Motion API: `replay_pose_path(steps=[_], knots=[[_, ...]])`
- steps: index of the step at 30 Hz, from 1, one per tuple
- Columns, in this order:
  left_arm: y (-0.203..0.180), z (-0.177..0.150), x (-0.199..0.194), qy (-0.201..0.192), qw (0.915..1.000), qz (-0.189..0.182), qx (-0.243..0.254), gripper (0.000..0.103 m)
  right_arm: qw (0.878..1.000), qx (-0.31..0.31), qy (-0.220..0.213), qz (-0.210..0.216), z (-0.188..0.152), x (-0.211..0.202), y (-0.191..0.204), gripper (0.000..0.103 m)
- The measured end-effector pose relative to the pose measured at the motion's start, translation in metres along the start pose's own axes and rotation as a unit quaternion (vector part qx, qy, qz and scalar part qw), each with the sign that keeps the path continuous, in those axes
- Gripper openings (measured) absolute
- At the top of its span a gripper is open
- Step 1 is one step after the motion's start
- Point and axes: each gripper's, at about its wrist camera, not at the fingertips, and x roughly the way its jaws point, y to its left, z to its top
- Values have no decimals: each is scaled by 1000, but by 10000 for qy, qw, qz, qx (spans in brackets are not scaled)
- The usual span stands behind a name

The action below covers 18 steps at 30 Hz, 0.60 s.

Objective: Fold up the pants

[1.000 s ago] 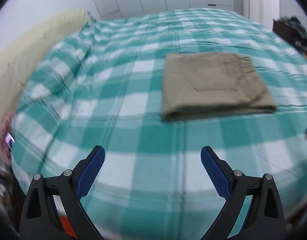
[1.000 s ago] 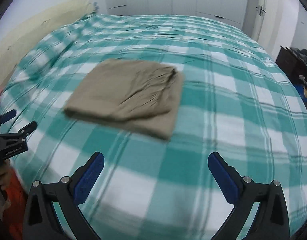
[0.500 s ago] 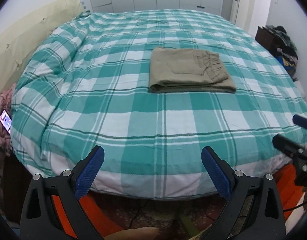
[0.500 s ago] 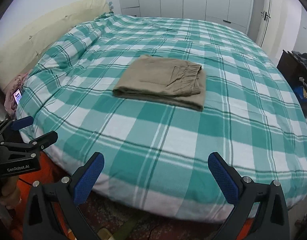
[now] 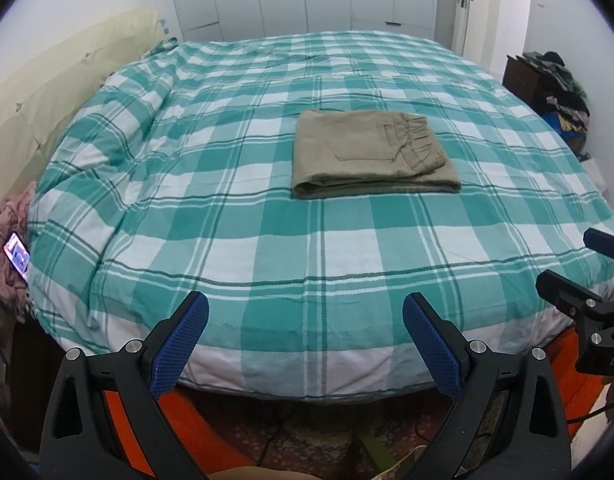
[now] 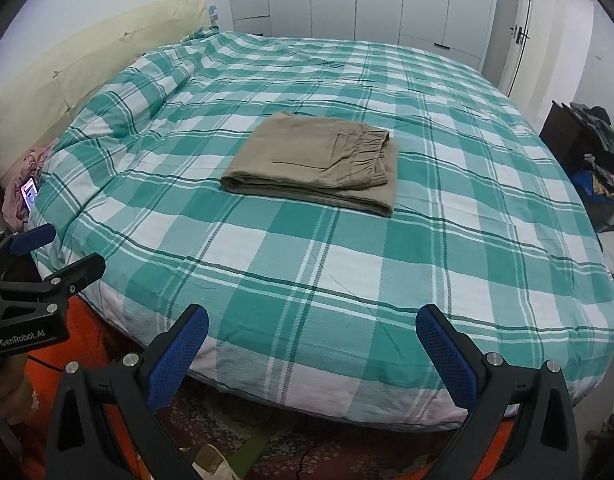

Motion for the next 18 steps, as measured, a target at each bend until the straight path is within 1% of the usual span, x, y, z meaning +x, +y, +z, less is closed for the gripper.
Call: replay_pose_path(steps=[12,18], knots=[[-3,1,0,88,10000,-3,27,98,9999,-26,-93,-61,6,-6,-1,102],[-6,-1,-5,46,9999,44,108,98,9999,-84,-136,-54,7,-14,4,102]])
